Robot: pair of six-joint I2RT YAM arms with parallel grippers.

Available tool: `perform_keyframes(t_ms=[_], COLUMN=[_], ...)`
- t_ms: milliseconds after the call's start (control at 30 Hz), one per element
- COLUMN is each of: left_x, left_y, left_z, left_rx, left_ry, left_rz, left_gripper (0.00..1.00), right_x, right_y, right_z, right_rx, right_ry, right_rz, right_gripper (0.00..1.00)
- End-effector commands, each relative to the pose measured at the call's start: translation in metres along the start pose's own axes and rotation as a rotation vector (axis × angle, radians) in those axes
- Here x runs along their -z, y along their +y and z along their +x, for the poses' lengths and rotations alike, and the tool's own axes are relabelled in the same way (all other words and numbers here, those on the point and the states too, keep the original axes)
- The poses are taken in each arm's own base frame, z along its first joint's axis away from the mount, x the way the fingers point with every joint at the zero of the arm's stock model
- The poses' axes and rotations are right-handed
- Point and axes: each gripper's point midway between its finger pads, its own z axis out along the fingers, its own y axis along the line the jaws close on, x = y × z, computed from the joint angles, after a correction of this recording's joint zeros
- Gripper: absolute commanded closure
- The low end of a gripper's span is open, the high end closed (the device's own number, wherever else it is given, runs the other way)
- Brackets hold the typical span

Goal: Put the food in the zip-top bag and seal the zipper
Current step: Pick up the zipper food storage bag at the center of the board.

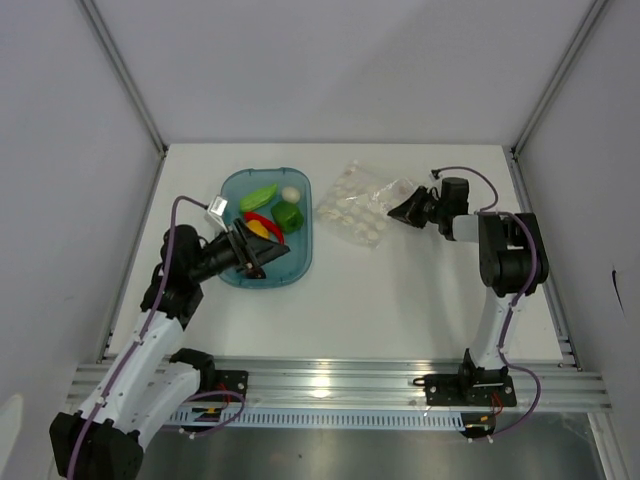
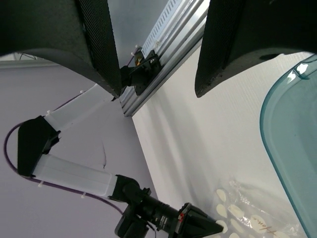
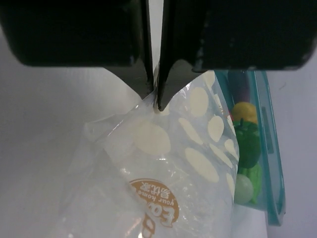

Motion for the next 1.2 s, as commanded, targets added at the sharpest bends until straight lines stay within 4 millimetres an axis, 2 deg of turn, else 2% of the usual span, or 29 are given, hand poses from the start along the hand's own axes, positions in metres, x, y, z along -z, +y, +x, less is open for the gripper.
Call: perform_keyframes(t_ms=[0, 33, 67, 100, 167, 200, 233, 267, 300, 333, 400, 433, 500, 533, 567, 600, 633, 667, 733, 767, 833, 867, 900, 967, 1000, 1033, 1100, 1167], left_x=[-0.002, -0.003, -0.004, -0.005, -0.013, -0.014, -0.019, -0.021, -0.024, -0.026, -0.033, -0.035, -0.040, -0.042, -0.043, -0.049, -0.051, -0.051, -0.059, -0.060, -0.068, -0.069, -0.072, -0.083, -0.084, -0.090, -0.094, -0.100], left_y=[-0.007, -0.010, -0.007, -0.018, -0.018, -0.026, -0.021, -0.022, -0.026, -0.030, -0.036, -0.035, -0.043, -0.043, -0.053, -0.047, -0.054, -0.050, -0.053, -0.055, -0.050, -0.047, -0.062, -0.055, -0.065, -0.058, -0.060, -0.058], left_z=[-0.007, -0.013, -0.001, -0.017, -0.009, -0.016, -0.014, -0.013, -0.017, -0.019, -0.020, -0.022, -0.026, -0.026, -0.034, -0.033, -0.039, -0.036, -0.047, -0.053, -0.059, -0.057, -0.063, -0.060, -0.066, -0.066, -0.070, -0.073], left_rx=[-0.036, -0.085, -0.088, -0.141, -0.183, -0.193, -0.179, -0.176, -0.178, -0.171, -0.174, -0.173, -0.176, -0.162, -0.159, -0.137, -0.128, -0.113, -0.156, -0.168, -0.205, -0.206, -0.240, -0.225, -0.235, -0.231, -0.241, -0.245], left_ry=[0.017, 0.007, 0.051, -0.001, 0.044, 0.032, 0.050, 0.059, 0.051, 0.046, 0.054, 0.047, 0.044, 0.049, 0.039, 0.057, 0.056, 0.082, 0.083, 0.076, 0.100, 0.124, 0.131, 0.176, 0.175, 0.189, 0.188, 0.191], left_rz=[-0.042, -0.062, -0.106, -0.133, -0.158, -0.166, -0.183, -0.182, -0.175, -0.171, -0.149, -0.162, -0.162, -0.171, -0.159, -0.181, -0.182, -0.211, -0.227, -0.242, -0.274, -0.291, -0.244, -0.250, -0.235, -0.252, -0.253, -0.255], left_gripper=[0.37, 0.38, 0.39, 0.38, 0.38, 0.38, 0.38, 0.39, 0.39, 0.40, 0.40, 0.40, 0.40, 0.41, 0.40, 0.40, 0.40, 0.40, 0.40, 0.40, 0.40, 0.39, 0.39, 0.36, 0.34, 0.34, 0.34, 0.33], right_x=[0.004, 0.009, 0.015, 0.024, 0.037, 0.049, 0.056, 0.063, 0.071, 0.082, 0.092, 0.101, 0.110, 0.113, 0.119, 0.125, 0.128, 0.133, 0.136, 0.138, 0.142, 0.145, 0.147, 0.148, 0.150, 0.150, 0.153, 0.154], right_y=[0.026, 0.031, 0.029, 0.052, 0.060, 0.079, 0.084, 0.088, 0.092, 0.110, 0.119, 0.131, 0.137, 0.137, 0.152, 0.154, 0.152, 0.167, 0.174, 0.177, 0.177, 0.183, 0.183, 0.179, 0.183, 0.181, 0.191, 0.191], right_z=[-0.020, -0.020, -0.012, -0.015, -0.004, -0.005, -0.001, 0.003, -0.003, -0.004, -0.003, -0.004, 0.003, 0.010, 0.022, 0.026, 0.035, 0.046, 0.055, 0.067, 0.080, 0.089, 0.093, 0.106, 0.115, 0.125, 0.143, 0.150], right_rx=[0.084, 0.115, 0.184, 0.283, 0.412, 0.549, 0.595, 0.626, 0.667, 0.701, 0.729, 0.750, 0.774, 0.813, 0.863, 0.892, 0.946, 0.977, 1.001, 1.036, 1.075, 1.102, 1.110, 1.117, 1.131, 1.148, 1.194, 1.208], right_ry=[-0.044, -0.048, -0.016, -0.041, -0.016, -0.053, -0.063, -0.062, -0.099, -0.132, -0.141, -0.161, -0.160, -0.150, -0.153, -0.173, -0.165, -0.179, -0.165, -0.140, -0.112, -0.113, -0.108, -0.070, -0.052, -0.029, -0.022, -0.021], right_rz=[-0.050, -0.039, 0.000, 0.018, 0.129, 0.186, 0.213, 0.240, 0.289, 0.282, 0.290, 0.278, 0.285, 0.291, 0.265, 0.287, 0.301, 0.276, 0.271, 0.275, 0.285, 0.270, 0.267, 0.255, 0.226, 0.208, 0.154, 0.150], right_gripper=[0.94, 0.96, 0.98, 0.98, 0.99, 1.00, 1.00, 1.00, 1.00, 1.00, 1.00, 1.00, 1.00, 1.00, 1.00, 1.00, 1.00, 1.00, 1.00, 1.00, 1.00, 1.00, 1.00, 1.00, 1.00, 1.00, 1.00, 1.00])
